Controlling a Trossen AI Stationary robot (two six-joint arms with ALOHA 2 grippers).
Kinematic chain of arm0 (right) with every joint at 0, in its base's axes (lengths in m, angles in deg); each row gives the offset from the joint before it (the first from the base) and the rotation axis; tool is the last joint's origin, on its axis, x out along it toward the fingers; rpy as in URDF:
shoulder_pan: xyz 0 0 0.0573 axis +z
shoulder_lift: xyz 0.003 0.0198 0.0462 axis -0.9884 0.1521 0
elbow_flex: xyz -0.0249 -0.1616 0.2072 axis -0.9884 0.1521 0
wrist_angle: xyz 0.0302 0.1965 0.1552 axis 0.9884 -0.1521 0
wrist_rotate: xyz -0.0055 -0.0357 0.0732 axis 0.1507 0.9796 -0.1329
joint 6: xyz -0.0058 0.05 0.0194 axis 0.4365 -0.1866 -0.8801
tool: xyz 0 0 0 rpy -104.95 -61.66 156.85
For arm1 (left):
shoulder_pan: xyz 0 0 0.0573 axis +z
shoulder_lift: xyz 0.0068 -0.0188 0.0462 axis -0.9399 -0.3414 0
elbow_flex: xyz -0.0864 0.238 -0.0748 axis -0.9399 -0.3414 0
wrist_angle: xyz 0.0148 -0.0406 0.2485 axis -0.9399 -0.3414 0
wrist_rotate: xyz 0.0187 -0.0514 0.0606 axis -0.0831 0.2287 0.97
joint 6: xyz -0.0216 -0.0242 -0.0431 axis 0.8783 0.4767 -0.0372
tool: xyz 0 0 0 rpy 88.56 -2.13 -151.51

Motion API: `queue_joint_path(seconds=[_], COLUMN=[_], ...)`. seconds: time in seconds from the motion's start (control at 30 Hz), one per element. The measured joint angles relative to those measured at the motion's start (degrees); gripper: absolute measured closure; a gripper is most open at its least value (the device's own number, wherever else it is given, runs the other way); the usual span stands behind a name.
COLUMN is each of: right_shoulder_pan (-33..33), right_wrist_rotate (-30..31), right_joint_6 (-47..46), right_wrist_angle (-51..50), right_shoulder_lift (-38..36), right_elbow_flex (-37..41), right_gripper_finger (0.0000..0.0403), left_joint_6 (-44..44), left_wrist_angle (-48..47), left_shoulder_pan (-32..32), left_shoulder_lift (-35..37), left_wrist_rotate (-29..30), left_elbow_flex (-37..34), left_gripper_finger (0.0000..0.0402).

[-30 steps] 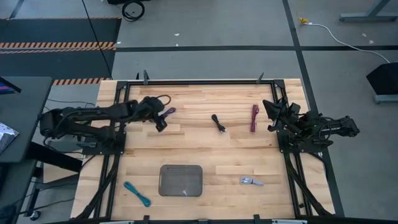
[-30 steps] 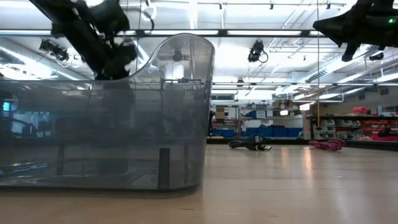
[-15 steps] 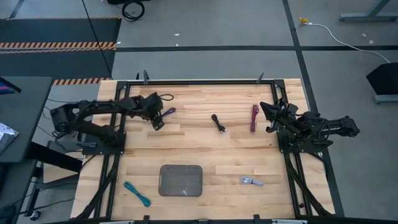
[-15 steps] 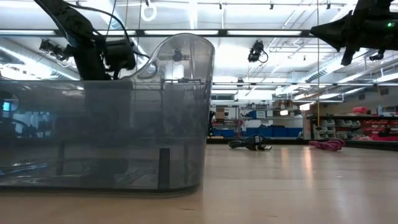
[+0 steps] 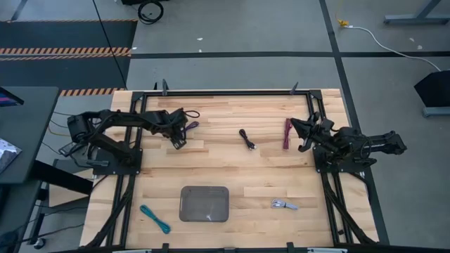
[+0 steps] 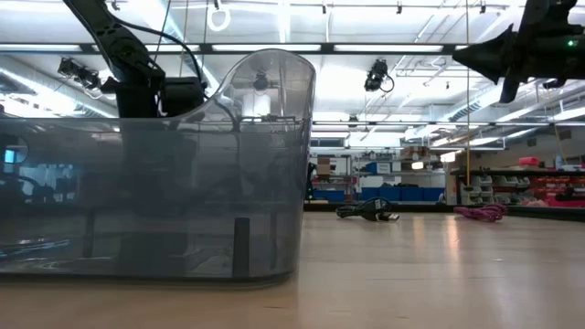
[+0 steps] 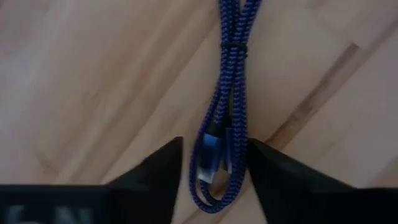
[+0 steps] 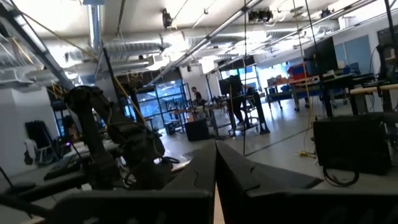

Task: Pick and place USB-C Cables
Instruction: Put the dark blue charger cable into the black bin

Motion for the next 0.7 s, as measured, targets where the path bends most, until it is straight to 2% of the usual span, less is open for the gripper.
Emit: queue_joint_path(seconds=[0.13, 0.27, 0.43, 0.53, 0.7], right_shoulder_pan=[0.0, 0.0, 0.0, 0.0, 0.0], right_wrist_rotate=[0.0, -0.2, -1.5, -3.2, -5.2], right_joint_6=[0.0, -3.8, -7.3, -7.5, -10.8], right_wrist_angle=[-1.1, -1.9, -2.1, -2.1, -1.2], right_shoulder_lift=[0.0, 0.0, 0.0, 0.0, 0.0], right_elbow_flex=[0.0, 0.0, 0.0, 0.0, 0.0], right_gripper_finger=[0.0388, 0.0388, 0.0388, 0.0388, 0.0388], left_joint_6=[0.3, 0.4, 1.5, 3.4, 5.0], left_wrist_angle=[-4.5, -11.7, -23.0, -27.7, -28.6], left_shoulder_pan=[0.0, 0.0, -3.7, -9.5, -23.7], left_shoulder_lift=[0.5, 0.6, 0.9, 1.1, 1.1], left_wrist_rotate=[-2.1, -1.1, -1.3, -2.9, -4.2], left_elbow_flex=[2.5, 8.6, 19.1, 26.1, 35.2], left_gripper_finger=[0.0349, 0.0370, 0.0370, 0.0370, 0.0370])
